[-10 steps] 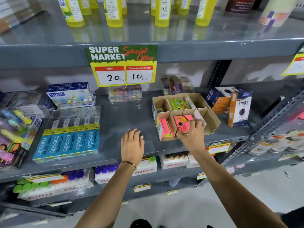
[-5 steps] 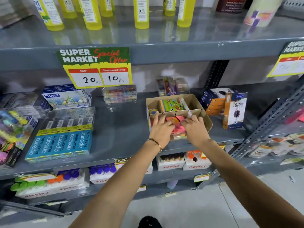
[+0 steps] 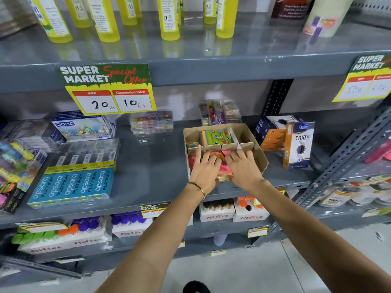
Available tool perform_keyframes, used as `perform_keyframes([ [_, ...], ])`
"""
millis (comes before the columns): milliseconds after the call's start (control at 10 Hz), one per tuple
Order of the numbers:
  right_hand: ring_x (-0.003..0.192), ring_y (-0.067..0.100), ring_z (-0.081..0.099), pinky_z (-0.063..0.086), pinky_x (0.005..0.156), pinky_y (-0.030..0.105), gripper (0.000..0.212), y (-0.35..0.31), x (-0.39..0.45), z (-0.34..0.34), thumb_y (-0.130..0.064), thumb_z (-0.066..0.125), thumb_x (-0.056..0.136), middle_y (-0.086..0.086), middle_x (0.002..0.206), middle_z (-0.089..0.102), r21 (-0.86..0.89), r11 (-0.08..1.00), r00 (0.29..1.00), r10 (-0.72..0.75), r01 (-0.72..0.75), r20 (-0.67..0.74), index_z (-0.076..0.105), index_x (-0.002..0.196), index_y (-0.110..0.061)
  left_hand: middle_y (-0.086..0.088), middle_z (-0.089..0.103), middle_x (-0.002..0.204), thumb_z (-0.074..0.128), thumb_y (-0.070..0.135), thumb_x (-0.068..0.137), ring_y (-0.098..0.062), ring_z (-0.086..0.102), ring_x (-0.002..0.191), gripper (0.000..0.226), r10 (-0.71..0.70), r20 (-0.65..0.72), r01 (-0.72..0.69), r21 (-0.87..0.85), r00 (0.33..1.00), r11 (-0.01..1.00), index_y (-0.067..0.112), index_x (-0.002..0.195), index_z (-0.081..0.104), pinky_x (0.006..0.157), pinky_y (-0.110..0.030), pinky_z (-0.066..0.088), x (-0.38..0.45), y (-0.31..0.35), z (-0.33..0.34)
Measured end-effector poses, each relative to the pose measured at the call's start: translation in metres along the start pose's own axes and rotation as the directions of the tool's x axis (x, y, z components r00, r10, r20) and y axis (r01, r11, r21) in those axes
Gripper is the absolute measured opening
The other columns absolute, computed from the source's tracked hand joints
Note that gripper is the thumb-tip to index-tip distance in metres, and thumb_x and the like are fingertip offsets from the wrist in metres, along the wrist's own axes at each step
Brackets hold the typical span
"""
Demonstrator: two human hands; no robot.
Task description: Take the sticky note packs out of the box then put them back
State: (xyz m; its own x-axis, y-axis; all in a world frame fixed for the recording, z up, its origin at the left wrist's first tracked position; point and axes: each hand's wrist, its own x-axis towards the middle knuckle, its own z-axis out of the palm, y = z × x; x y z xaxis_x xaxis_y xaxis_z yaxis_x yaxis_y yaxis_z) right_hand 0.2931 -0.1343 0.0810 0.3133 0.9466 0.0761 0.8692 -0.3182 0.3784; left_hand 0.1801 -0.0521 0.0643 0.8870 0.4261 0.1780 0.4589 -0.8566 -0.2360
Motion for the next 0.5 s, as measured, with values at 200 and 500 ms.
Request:
perform_keyframes([
  [200, 0.095, 0.027, 0.061, 0.049, 0.077, 0.041, 0.062, -0.003, -0.007, 0.003, -0.038, 0.084, 0.05, 0.009, 0.101, 0.069, -0.016, 1.0, 1.0, -0.002, 0.002, -0.024, 0.062, 0.102, -0.012, -0.007, 0.064, 0.105, 0.08, 0.025, 0.057, -0.029, 0.053, 0.108, 0.051, -0.011, -0.032, 0.01, -0.038, 0.999, 0.999, 0.011, 0.103, 0.063, 0.11, -0.053, 0.008, -0.002, 0.004, -0.002],
  [500, 0.076, 0.032, 0.062, 0.047, 0.064, 0.037, 0.031, -0.014, -0.026, -0.029, -0.004, 0.077, 0.053, 0.01, 0.085, 0.069, 0.293, 0.955, 0.944, 0.128, -0.035, -0.305, 0.069, 0.082, -0.011, -0.012, 0.064, 0.1, 0.087, 0.021, 0.052, -0.032, 0.058, 0.101, 0.055, -0.087, -0.316, -0.019, -0.32, 0.945, 0.947, 0.004, 0.098, 0.063, 0.091, -0.043, 0.048, -0.023, -0.011, -0.017],
])
